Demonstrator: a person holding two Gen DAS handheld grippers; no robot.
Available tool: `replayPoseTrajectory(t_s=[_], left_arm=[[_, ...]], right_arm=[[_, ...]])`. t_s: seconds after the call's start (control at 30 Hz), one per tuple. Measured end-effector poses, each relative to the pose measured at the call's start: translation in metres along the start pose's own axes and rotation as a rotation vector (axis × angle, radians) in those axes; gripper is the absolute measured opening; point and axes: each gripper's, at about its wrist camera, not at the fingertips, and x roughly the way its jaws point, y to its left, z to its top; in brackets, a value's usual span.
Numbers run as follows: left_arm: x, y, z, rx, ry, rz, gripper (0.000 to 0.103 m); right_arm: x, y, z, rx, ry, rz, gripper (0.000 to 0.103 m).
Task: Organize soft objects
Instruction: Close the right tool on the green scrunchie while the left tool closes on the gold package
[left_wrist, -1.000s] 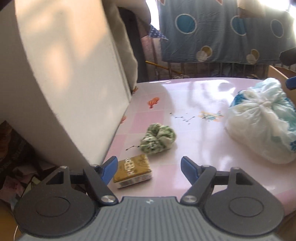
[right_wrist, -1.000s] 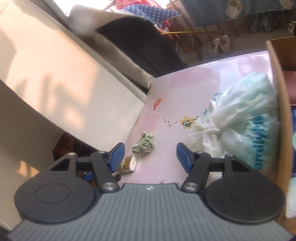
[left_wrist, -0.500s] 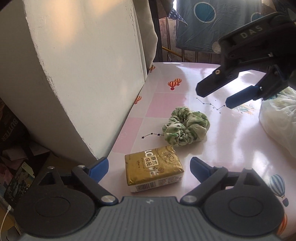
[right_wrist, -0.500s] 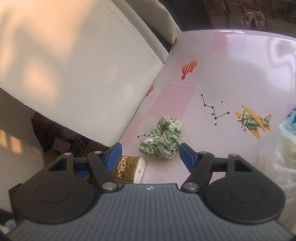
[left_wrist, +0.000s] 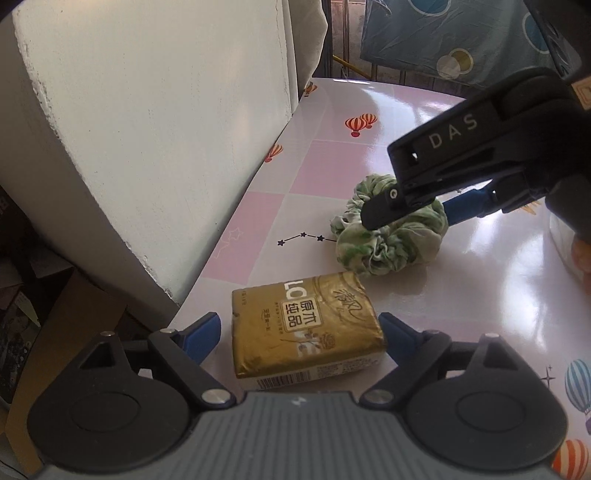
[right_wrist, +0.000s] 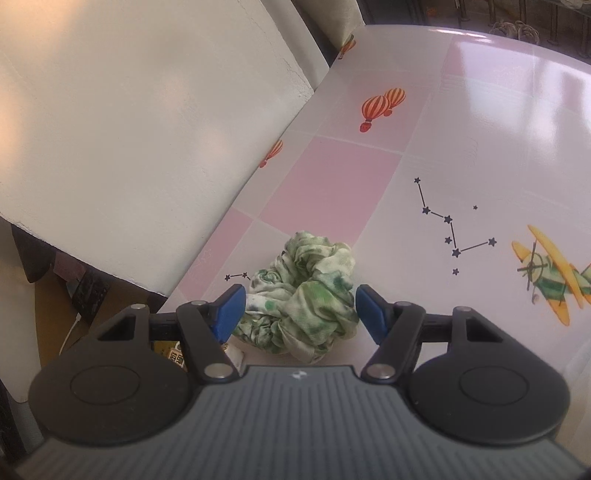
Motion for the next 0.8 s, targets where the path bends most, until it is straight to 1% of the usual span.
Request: replayPoseTrajectory(t_s=[0.03, 0.1, 0.13, 0.17, 0.2, 0.27, 0.5, 0.63, 0.8], left_arm=[[0.001, 0.0, 0.0, -0.006, 0.001, -0.005, 0.086], [0.003, 0.0, 0.001, -0.012, -0.002, -0.015, 0.081], [0.002, -0.001, 0.001, -0.011, -0.006, -0.015, 0.08], [0.002, -0.002, 0.001, -0.009, -0.008, -0.014, 0.08], [0.002, -0.003, 0.001, -0.01, -0.01, -0.013, 0.08], [0.0, -0.003, 0.001, -0.017, -0.013, -0.017, 0.079], [-0.005, -0.006, -0.002, -0.011, -0.034, -0.033, 0.079], [-0.014, -0.008, -0.004, -0.015, -0.044, -0.056, 0.079], [-0.033, -0.014, -0.005, -0.006, -0.075, -0.078, 0.079]], right_arm=[[0.002, -0.001, -0.002, 0.004, 0.005, -0.006, 0.057], [0.003, -0.003, -0.006, 0.003, 0.001, -0.012, 0.047], [0.003, -0.004, -0.007, 0.0, 0.0, -0.014, 0.043], [0.002, -0.004, -0.008, 0.001, 0.003, -0.013, 0.034], [0.002, -0.005, -0.009, 0.007, 0.008, -0.01, 0.03], [0.001, -0.007, -0.011, 0.017, 0.012, -0.012, 0.025], [-0.012, -0.009, -0.018, 0.061, 0.0, 0.007, 0.02], [-0.027, -0.006, -0.02, 0.064, -0.026, 0.009, 0.019], [-0.057, -0.002, -0.026, 0.074, -0.068, 0.009, 0.019]])
